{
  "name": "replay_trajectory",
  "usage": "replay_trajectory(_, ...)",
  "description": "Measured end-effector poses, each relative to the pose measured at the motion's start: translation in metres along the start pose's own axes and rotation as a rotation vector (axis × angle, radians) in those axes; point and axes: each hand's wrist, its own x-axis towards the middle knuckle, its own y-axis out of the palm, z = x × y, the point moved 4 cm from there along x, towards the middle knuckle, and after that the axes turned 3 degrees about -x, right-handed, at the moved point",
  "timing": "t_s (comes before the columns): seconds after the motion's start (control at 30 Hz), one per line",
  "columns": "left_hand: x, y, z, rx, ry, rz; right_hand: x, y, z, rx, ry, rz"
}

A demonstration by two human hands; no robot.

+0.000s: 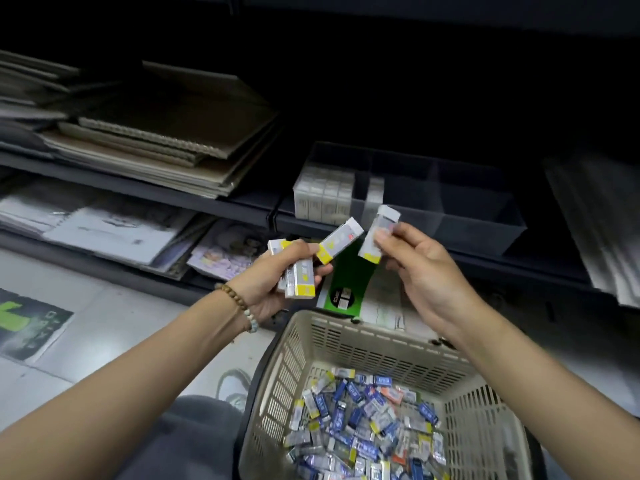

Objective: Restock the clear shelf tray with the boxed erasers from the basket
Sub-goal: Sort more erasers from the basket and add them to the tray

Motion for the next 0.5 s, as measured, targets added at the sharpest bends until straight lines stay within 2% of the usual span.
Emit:
replay_trajectory(0.13, 0.015, 0.010, -0.008, -0.013, 0.085, 0.004, 0.013, 0.003, 0.007, 0.068, 0.003, 0.040)
replay_trajectory(0.33, 0.028, 0.016, -0.021, 0.096, 0.140, 0.030, 0.033, -0.002, 0.023, -0.144, -0.055, 0.034)
replay_trajectory(0.5, 0.034, 0.024, -0.027, 0.152, 0.119, 0.110, 0.044, -0.012, 0.032, -0.154, 0.007, 0.031)
